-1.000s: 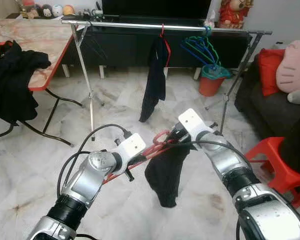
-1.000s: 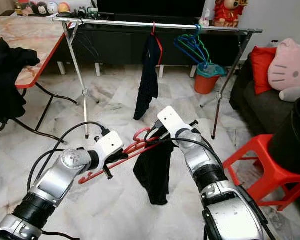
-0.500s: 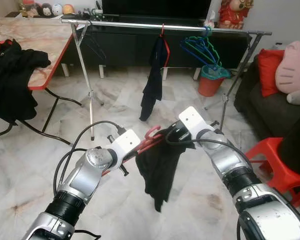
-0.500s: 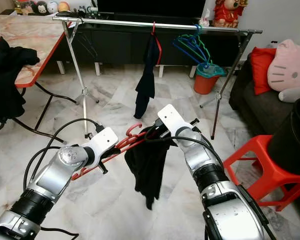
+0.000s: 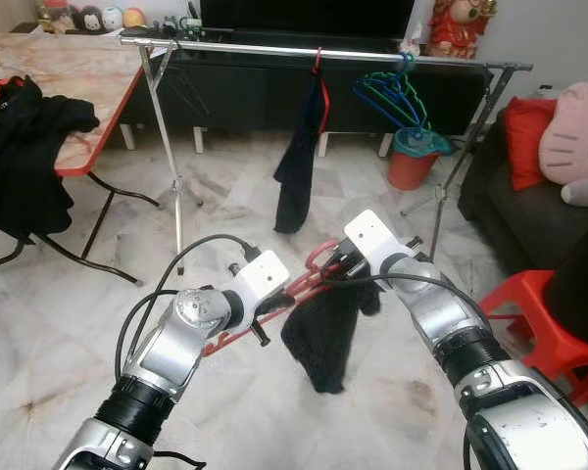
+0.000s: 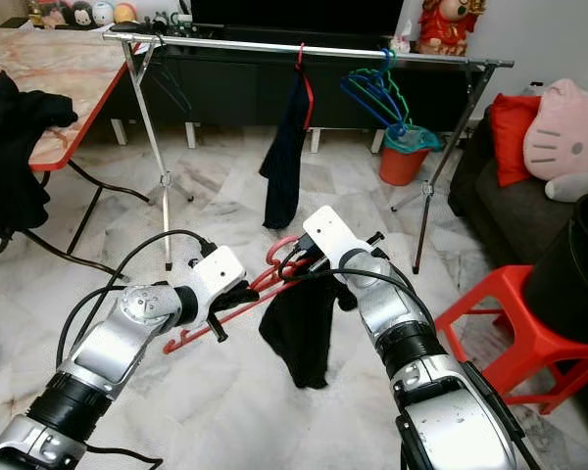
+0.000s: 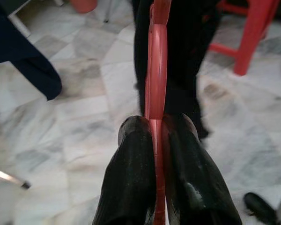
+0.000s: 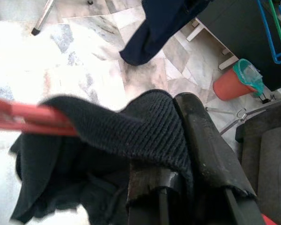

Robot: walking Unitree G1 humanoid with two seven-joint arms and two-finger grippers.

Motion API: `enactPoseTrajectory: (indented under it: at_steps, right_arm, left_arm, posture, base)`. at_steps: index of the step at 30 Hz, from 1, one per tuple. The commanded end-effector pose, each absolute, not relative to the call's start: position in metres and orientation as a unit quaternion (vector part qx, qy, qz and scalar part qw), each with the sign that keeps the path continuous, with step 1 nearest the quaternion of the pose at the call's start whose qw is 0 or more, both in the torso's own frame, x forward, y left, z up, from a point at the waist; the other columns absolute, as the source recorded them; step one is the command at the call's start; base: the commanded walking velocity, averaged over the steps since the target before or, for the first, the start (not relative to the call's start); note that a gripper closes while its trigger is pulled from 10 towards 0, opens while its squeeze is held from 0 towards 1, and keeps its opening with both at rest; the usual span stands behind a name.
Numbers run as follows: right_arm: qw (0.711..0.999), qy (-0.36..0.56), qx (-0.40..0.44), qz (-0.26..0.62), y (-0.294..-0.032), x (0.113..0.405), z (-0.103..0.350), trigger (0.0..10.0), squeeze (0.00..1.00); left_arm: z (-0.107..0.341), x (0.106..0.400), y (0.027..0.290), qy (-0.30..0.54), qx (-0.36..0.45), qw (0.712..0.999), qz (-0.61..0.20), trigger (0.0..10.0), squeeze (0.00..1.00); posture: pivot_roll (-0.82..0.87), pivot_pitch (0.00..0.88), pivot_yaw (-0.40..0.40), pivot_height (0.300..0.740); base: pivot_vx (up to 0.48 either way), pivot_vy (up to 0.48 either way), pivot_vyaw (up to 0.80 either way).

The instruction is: Hang hanger

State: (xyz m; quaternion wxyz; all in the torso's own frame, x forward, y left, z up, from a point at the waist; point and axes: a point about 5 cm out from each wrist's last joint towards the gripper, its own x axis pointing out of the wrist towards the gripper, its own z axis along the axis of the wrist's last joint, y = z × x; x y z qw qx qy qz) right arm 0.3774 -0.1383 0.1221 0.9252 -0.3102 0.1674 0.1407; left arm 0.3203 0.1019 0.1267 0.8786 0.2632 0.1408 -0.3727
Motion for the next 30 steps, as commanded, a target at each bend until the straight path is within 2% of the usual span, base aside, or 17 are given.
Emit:
enactPoseTrajectory:
  at_steps: [1,3,8,15,22,30]
  right_arm:
    - [0.926,0.151,-0.317,0.138,-0.139,0.378,0.130,10.0,0.00]
    - [0.926,0.151,-0.317,0.138,-0.139,0.378,0.130,10.0,0.00]
    - [0.928,0.147,-0.312,0.140,-0.134,0.378,0.132,10.0,0.00]
    - [0.929,0.154,-0.309,0.135,-0.133,0.377,0.130,10.0,0.00]
    - [0.925,0.142,-0.308,0.170,-0.120,0.375,0.132,10.0,0.00]
    - [0.922,0.135,-0.312,0.186,-0.114,0.373,0.137,10.0,0.00]
  left_arm:
    - [0.134,0.328,0.106,0.126,0.271,0.891,-0.343,10.0,0.00]
    - [0.134,0.329,0.106,0.125,0.267,0.893,-0.340,10.0,0.00]
    - [0.128,0.322,0.098,0.137,0.270,0.876,-0.375,10.0,0.00]
    - [0.123,0.325,0.099,0.152,0.280,0.881,-0.349,10.0,0.00]
    - [0.127,0.310,0.083,0.129,0.230,0.861,-0.436,10.0,0.00]
    - [0.125,0.315,0.084,0.133,0.236,0.867,-0.419,10.0,0.00]
  posture:
    - [0.02,0.000,-0.119,0.740]
    - [0.02,0.000,-0.119,0.740]
    - [0.02,0.000,-0.117,0.740]
    - [0.02,0.000,-0.121,0.740]
    - [0.02,0.000,-0.120,0.740]
    - [0.01,0.000,-0.117,0.740]
  base:
    - [0.000,0.000,0.00]
    - [0.000,0.000,0.00]
    - [0.000,0.000,0.00]
    - [0.000,0.000,0.00]
    - [0.000,0.000,0.00]
    - [0.000,0.000,0.00]
